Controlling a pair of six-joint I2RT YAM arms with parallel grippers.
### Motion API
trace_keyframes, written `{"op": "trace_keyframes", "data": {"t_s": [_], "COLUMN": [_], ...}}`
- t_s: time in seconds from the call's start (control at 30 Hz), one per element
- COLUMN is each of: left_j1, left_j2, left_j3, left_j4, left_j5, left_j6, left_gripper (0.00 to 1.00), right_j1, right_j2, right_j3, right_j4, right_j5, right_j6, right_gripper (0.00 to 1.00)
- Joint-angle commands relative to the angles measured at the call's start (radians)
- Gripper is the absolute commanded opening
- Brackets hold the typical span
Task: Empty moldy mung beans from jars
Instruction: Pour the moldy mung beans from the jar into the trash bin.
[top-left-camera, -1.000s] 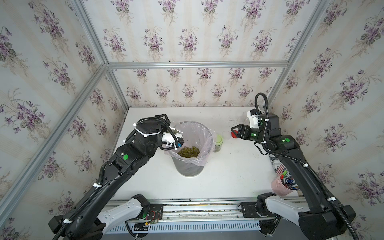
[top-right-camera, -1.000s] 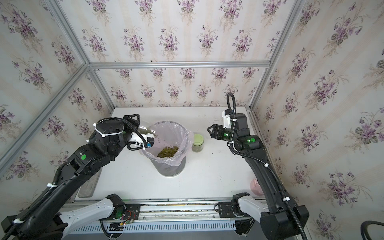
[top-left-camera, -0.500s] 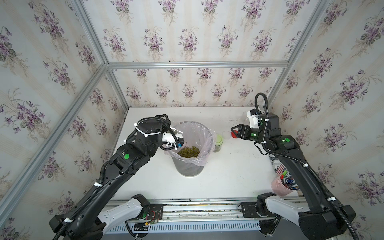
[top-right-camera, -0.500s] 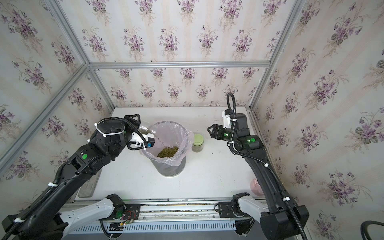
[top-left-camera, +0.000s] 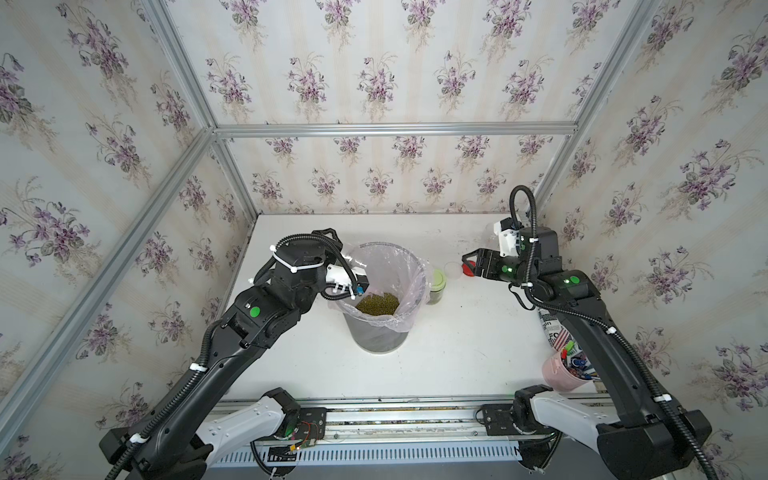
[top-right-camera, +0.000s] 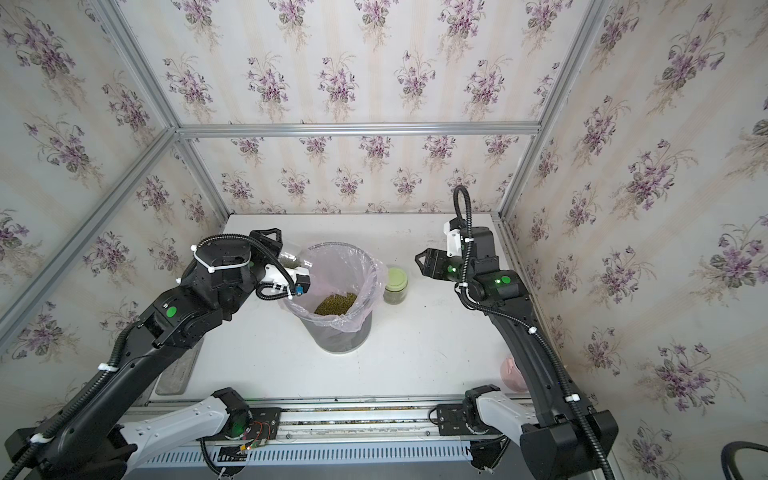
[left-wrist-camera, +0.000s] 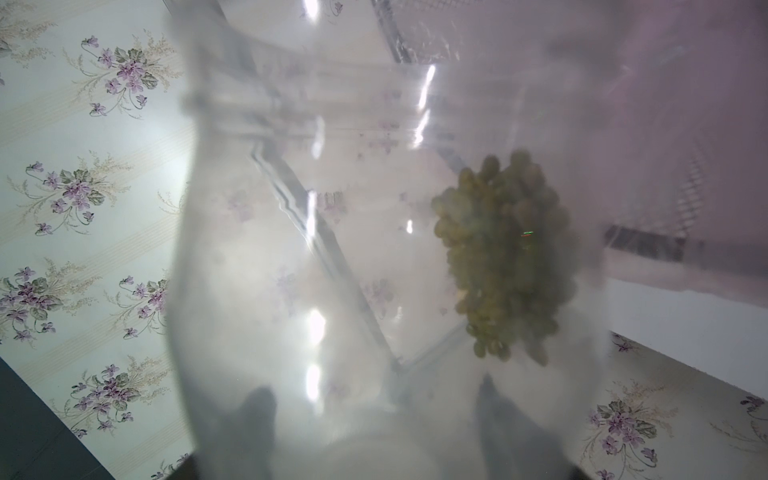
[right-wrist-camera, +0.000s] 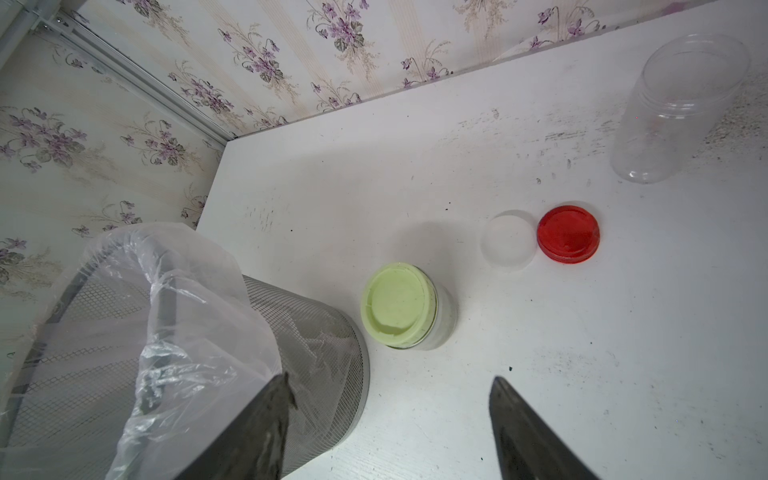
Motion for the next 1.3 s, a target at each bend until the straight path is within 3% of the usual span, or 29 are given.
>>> {"op": "trace_keyframes", "data": {"t_s": [0.0, 0.6, 1.27], "left_j1": [0.001, -0.009, -0.039], "left_j2": [-0.002, 0.001, 0.038], "left_j3": [0.003, 0.003, 0.028], "left_j4": [0.033, 0.036, 0.059], "left_j5": [0.015, 0.020, -0.066], "left_j6": [0.084, 0.118, 0.225], "left_gripper": [0.46, 0.46, 0.46], "right_j1": [0.000, 0.000, 0.000], "right_j2": [-0.002, -0.012, -0.019], "right_j3": [0.010, 0.002, -0.006], "right_j4": [0.028, 0.028, 0.040], "right_j5": [0.009, 0.009, -0.002], "right_j6": [-0.004, 0.000, 0.000], "right_gripper": [0.73, 0.73, 0.73]}}
